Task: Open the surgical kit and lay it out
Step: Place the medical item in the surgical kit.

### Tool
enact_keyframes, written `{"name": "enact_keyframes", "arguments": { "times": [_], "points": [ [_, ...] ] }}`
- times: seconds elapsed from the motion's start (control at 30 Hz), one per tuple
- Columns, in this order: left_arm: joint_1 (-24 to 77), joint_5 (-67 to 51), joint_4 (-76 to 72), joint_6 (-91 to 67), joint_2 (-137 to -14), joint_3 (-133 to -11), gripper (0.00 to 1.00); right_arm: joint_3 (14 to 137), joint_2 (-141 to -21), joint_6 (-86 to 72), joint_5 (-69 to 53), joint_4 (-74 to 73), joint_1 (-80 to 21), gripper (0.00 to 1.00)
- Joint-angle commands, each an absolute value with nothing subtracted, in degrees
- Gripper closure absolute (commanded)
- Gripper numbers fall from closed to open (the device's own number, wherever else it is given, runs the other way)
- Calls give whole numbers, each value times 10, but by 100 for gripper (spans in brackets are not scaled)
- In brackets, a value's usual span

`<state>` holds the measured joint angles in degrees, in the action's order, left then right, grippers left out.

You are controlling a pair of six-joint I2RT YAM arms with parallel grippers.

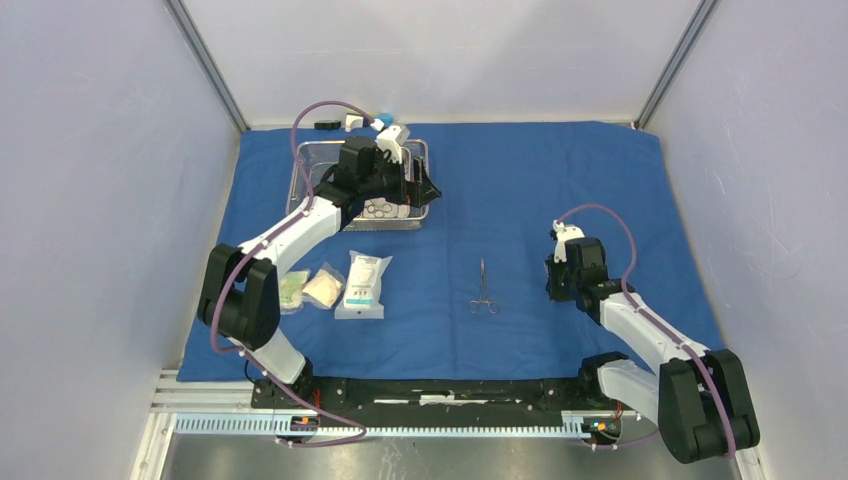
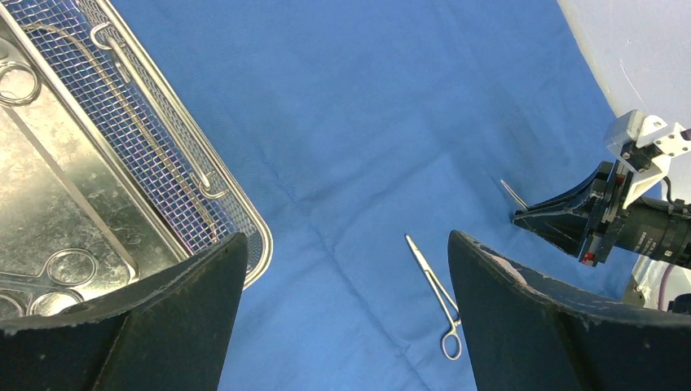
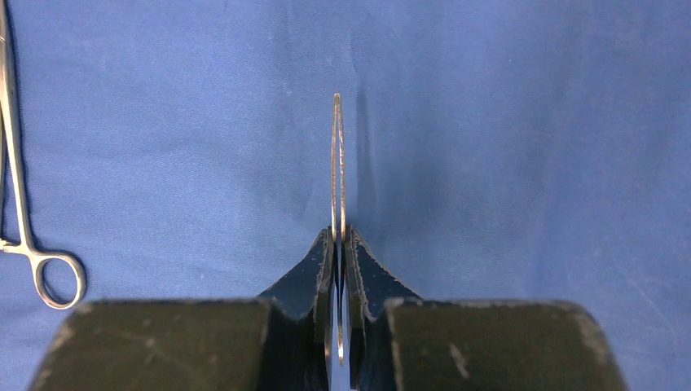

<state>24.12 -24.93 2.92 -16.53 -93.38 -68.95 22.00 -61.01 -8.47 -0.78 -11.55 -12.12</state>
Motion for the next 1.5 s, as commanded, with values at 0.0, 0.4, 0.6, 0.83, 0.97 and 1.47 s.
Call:
{"name": "enact_keyframes", "arguments": {
  "times": [0.0,0.4,0.6,0.83,0.97,1.47],
  "points": [
    [240,-244,18,-141,-917,-694,2,246,-605,-104,12,-150,-118,92],
    [241,-249,17,-153,-915,-694,1,245,-616,-108,17,-147,-109,77],
    [241,-251,18,-156,-912,-693,1,249,-619,-104,18,-148,-109,74],
    [241,-252,19,-156,-911,-693,1,253,-619,-100,21,-149,-108,74],
    [241,-253,20,-156,-911,-693,0,263,-616,-99,16,-160,-108,74],
    [238,-239,32,-142,-911,-700,0,328,-590,-90,-31,-201,-109,71]
  ]
}}
